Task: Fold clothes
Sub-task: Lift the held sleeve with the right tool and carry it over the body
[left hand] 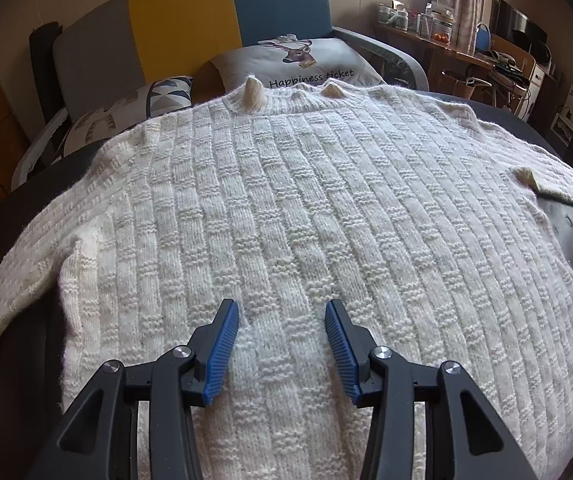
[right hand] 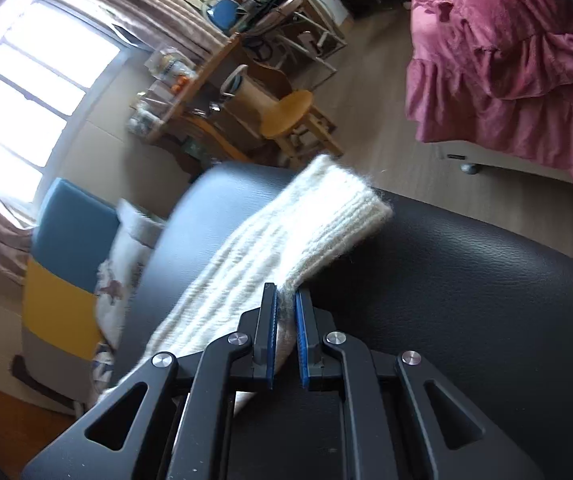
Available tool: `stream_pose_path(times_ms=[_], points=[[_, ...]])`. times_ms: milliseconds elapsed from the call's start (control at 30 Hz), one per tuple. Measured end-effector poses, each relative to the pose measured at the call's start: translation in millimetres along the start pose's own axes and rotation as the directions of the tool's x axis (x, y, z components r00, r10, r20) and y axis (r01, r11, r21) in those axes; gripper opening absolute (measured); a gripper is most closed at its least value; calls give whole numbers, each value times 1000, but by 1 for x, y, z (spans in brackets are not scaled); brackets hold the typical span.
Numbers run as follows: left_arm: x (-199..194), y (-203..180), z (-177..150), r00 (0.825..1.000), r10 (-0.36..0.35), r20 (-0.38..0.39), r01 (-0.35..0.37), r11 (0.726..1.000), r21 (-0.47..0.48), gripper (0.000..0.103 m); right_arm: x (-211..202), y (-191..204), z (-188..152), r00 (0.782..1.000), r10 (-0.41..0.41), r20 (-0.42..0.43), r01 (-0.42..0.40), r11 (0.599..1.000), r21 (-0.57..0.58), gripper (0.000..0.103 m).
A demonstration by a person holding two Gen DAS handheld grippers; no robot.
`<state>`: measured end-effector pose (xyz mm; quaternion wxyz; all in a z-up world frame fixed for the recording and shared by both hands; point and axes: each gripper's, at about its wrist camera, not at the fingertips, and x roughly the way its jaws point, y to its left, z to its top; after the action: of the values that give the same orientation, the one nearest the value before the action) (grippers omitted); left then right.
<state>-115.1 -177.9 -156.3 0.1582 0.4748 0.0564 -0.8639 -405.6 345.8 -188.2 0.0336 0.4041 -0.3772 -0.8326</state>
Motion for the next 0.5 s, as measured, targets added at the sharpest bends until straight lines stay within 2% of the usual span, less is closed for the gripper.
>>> stream_pose_path(times_ms=[267, 400, 500], points=[[-5, 0, -1, 1000, -9, 0, 9, 1000, -1, 46, -13, 35, -8, 994, 109, -6, -109, 991, -75, 9], [-9, 1, -3, 1000, -18, 4, 18, 1000, -2, 46, -12, 63, -20, 987, 155, -43, -159, 978, -133, 9], [-12, 3, -4, 1000, -26, 6, 26, 1000, -3, 46, -7, 81, -33, 984, 159, -79, -170, 972, -164, 9]])
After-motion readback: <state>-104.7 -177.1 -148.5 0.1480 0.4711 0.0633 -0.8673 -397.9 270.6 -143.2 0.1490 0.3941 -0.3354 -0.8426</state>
